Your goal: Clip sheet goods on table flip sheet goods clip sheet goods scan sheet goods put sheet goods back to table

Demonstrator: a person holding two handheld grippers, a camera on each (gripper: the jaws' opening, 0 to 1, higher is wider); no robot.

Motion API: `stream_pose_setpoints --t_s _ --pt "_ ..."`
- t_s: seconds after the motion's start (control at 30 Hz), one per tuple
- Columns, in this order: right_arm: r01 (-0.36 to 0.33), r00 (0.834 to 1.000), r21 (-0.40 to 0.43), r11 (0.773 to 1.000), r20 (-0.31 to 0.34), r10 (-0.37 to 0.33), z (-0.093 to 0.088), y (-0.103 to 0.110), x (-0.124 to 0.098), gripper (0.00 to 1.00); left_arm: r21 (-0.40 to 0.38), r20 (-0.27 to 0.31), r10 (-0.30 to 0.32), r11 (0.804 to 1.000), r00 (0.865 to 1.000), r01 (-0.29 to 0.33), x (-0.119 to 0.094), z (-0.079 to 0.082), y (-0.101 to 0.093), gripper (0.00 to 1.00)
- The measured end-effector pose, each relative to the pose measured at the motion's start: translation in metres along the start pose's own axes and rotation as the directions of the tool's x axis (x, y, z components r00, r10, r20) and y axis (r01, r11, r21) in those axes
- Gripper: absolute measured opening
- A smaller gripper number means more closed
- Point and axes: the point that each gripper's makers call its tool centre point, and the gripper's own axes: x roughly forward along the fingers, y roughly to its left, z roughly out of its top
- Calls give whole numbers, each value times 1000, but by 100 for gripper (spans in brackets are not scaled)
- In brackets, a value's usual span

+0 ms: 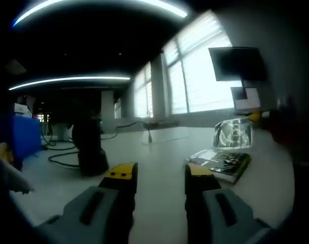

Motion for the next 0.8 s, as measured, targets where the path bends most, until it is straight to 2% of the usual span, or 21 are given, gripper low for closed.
stream_pose_setpoints --t_s 0.1,0.17,0.5,0.6,0.8 --pt "37 999 54 998 10 -37 0 -11 -1 0 0 0 0 1000 1000 0 0 0 0 30" --pt "55 998 58 997 12 -55 -1 -17 -2 0 0 1 -1 1000 1000 1 0 0 0 30" --pt "158 987 163 974 -20 -157 -10 -47 -5 0 -1 0 1 1000 1000 -1 0 0 0 30" --pt "187 982 177 966 -32 -185 -12 -54 -6 0 0 -1 0 1000 1000 0 1 -1 0 30" --pt "216 976 151 965 -26 -215 -11 -61 -9 0 0 -1 0 1000 1000 0 1 -1 0 30"
